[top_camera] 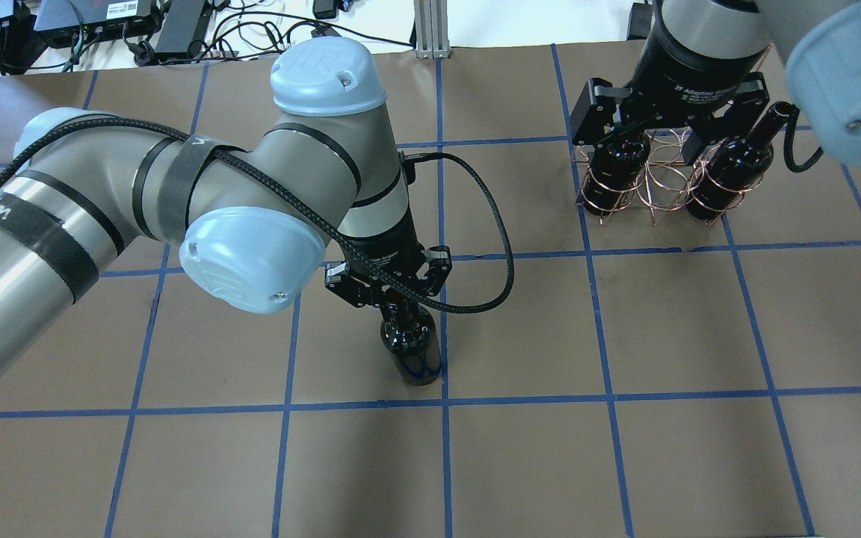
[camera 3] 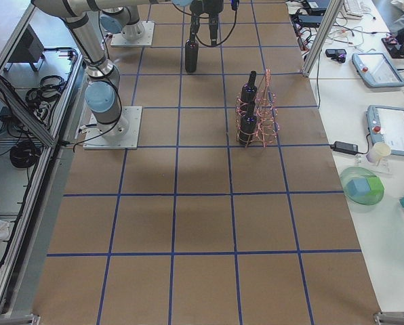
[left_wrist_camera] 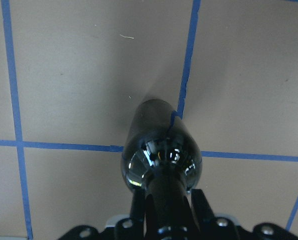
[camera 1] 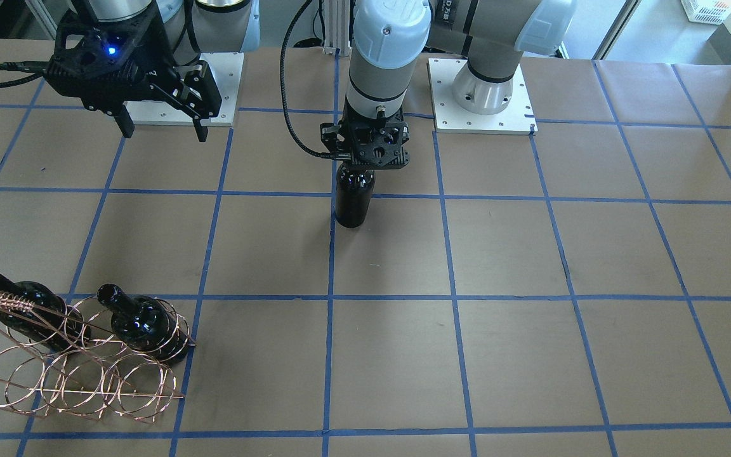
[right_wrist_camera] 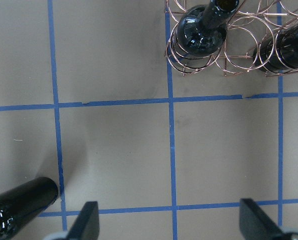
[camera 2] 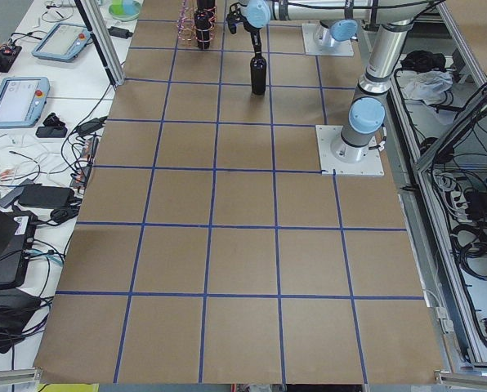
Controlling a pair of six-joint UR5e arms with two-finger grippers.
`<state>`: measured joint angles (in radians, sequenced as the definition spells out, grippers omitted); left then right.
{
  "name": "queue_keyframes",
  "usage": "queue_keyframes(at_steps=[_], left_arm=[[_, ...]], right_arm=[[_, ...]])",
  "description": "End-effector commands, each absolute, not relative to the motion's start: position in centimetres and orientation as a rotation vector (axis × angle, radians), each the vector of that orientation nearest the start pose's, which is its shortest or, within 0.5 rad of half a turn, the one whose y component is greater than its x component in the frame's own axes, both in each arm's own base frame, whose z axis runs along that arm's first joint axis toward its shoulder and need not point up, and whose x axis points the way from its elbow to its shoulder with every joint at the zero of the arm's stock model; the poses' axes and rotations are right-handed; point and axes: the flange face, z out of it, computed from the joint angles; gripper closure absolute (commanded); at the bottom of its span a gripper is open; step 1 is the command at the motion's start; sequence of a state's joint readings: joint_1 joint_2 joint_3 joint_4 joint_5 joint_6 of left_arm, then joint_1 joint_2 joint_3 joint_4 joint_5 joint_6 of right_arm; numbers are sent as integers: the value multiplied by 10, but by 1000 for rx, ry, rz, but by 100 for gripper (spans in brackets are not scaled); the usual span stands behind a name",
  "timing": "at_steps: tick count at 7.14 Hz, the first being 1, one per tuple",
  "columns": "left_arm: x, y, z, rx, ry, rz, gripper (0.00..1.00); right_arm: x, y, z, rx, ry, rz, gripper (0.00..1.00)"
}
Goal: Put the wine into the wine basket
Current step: 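Set the bottle upright on the table and open the left gripper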
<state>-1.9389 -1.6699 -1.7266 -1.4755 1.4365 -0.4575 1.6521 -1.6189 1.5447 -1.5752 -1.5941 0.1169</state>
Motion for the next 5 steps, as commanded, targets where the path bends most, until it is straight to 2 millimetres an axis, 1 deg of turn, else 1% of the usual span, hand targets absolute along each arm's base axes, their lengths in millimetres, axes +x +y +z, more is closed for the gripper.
queue_keyframes(at_steps=[1,2,3,4,5], left_arm=[[-318,-417,375,-158,3181,314,19],[-318,-420,381,-152,3190,294,5],[-313,-423,396,-159,3205,249,0],[-308,-436,420,-159,3179,131,0],[-300,-449,453,-170,3153,58,0]], right_arm=[[169,-466,524,52,3155,-127,0],[169,-465,525,50,3154,-126,0],[170,-465,526,52,3151,-128,0],[172,-464,523,47,3149,-113,0],[174,-464,523,42,3148,-111,0]])
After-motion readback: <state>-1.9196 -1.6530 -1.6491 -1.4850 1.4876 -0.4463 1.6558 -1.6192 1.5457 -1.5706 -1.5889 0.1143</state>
